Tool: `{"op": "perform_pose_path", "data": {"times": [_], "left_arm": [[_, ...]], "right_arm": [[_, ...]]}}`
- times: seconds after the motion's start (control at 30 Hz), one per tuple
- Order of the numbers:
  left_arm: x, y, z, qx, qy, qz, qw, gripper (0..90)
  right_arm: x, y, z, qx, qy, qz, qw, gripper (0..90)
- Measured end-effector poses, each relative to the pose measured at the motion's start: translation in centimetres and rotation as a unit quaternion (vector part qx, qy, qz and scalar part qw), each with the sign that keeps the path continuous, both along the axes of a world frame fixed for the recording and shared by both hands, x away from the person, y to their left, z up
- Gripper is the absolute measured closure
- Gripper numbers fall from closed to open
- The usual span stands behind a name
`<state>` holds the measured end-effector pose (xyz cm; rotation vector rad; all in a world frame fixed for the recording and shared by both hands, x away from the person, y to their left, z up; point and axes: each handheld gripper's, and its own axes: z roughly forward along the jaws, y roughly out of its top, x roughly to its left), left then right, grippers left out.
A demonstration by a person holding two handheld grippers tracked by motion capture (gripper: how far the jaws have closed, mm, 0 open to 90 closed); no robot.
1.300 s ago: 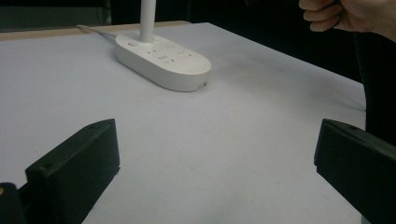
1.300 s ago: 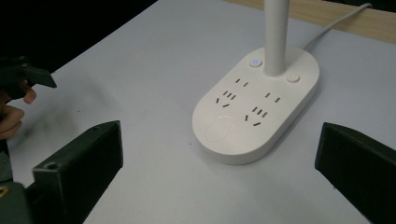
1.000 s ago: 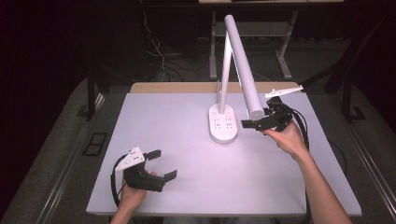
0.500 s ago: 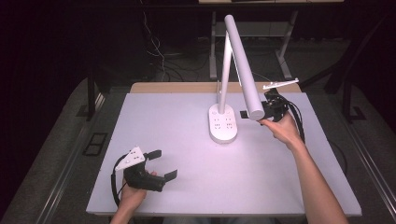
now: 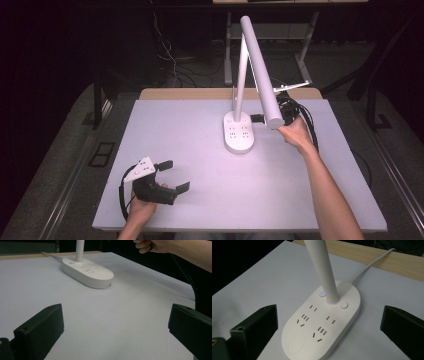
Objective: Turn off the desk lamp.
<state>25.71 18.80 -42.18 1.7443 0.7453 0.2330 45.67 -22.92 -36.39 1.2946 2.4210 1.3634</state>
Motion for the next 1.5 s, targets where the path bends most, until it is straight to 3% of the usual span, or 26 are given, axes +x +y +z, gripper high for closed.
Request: {"op": "perform_pose_path", "data": {"times": [0.2,0.53,0.7,0.87,1.2,1.5], "left_arm": [[0.0,0.2,0.0,-0.002,0.001,0.003,1.0,0.0],[0.0,0.0,0.0,-0.001,0.0,-0.002,1.0,0.0],[0.1,0.0,0.0,-0.001,0.0,-0.004,1.0,0.0],[0.1,-0.1,-0.1,-0.001,0.001,-0.007,1.0,0.0],[0.1,-0.2,-0.1,0.002,0.001,-0.008,1.0,0.0],[0.1,-0.3,-0.1,0.004,0.001,-0.012,0.9999,0.0]], "right_arm": [[0.6,0.3,-0.4,0.003,-0.019,-0.013,0.9997,23.5],[2.1,1.4,-1.4,-0.006,-0.014,-0.024,0.9996,40.7],[2.7,1.6,-2.0,-0.011,-0.019,-0.033,0.9992,63.3],[3.2,1.7,-2.6,-0.003,-0.011,-0.039,0.9992,75.5],[4.1,2.5,-4.6,-0.01,0.011,-0.048,0.9987,88.8],[4.4,3.4,-6.1,-0.01,0.027,-0.05,0.9983,89.8]]}}
